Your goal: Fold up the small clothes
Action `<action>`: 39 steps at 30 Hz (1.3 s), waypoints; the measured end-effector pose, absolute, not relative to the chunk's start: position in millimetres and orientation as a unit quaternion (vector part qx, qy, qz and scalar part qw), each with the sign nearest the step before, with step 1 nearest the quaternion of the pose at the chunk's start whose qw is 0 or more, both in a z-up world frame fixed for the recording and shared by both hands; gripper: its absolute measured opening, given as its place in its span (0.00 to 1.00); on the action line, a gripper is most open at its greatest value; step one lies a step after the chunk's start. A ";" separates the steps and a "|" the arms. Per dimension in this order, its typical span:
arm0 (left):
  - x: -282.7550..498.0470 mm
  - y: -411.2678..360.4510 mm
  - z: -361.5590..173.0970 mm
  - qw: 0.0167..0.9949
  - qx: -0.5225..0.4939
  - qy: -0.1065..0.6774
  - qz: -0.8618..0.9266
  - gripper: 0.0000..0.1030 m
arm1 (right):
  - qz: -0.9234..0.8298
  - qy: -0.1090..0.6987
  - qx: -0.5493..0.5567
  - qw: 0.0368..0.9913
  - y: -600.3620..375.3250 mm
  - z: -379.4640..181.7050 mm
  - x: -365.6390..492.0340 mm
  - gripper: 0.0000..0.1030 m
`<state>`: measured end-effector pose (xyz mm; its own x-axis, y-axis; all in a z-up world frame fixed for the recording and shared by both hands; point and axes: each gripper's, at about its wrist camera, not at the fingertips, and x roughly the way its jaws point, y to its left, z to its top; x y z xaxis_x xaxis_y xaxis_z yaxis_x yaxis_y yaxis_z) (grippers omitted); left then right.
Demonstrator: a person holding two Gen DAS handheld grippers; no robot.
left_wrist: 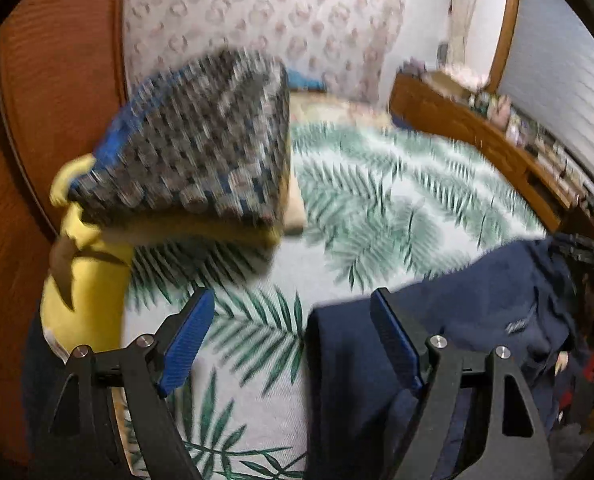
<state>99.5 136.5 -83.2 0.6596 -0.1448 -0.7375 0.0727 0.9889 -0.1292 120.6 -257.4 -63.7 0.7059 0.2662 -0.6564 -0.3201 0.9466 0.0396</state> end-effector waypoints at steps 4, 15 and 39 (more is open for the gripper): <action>102.7 131.6 -101.0 0.898 -0.041 0.433 -0.063 0.64 | 0.154 0.361 -0.047 0.919 -251.8 -72.3 131.5 0.60; 105.2 123.9 -117.5 0.890 -0.045 0.445 -0.085 0.58 | 0.147 0.374 -0.035 0.915 -259.8 -85.3 143.3 0.68; 67.7 110.8 -81.1 0.926 -0.079 0.346 -0.128 0.06 | 0.192 0.332 -0.026 0.923 -250.0 -84.1 109.1 0.15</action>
